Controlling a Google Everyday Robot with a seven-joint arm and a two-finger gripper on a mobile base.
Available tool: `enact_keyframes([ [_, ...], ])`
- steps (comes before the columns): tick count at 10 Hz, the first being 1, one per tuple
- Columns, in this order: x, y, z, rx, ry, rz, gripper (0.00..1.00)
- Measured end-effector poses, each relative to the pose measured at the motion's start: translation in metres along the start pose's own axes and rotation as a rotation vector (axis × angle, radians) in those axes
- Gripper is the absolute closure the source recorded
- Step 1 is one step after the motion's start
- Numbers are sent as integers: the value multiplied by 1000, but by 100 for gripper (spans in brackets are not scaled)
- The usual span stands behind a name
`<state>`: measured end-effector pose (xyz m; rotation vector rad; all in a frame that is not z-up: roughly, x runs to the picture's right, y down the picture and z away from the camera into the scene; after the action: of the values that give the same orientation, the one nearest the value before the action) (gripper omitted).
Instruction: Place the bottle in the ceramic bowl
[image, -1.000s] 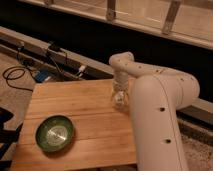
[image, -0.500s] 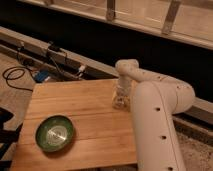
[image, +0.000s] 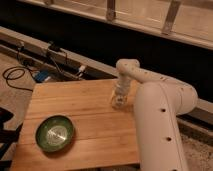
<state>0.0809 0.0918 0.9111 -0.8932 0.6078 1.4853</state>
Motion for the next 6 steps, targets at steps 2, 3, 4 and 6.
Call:
enact_keyframes([
  [2, 4, 12, 1, -1, 2, -36, 81],
  [3, 5, 16, 3, 0, 7, -50, 91],
  [4, 5, 18, 5, 2, 12, -55, 98],
  [6, 5, 19, 7, 6, 15, -62, 100],
])
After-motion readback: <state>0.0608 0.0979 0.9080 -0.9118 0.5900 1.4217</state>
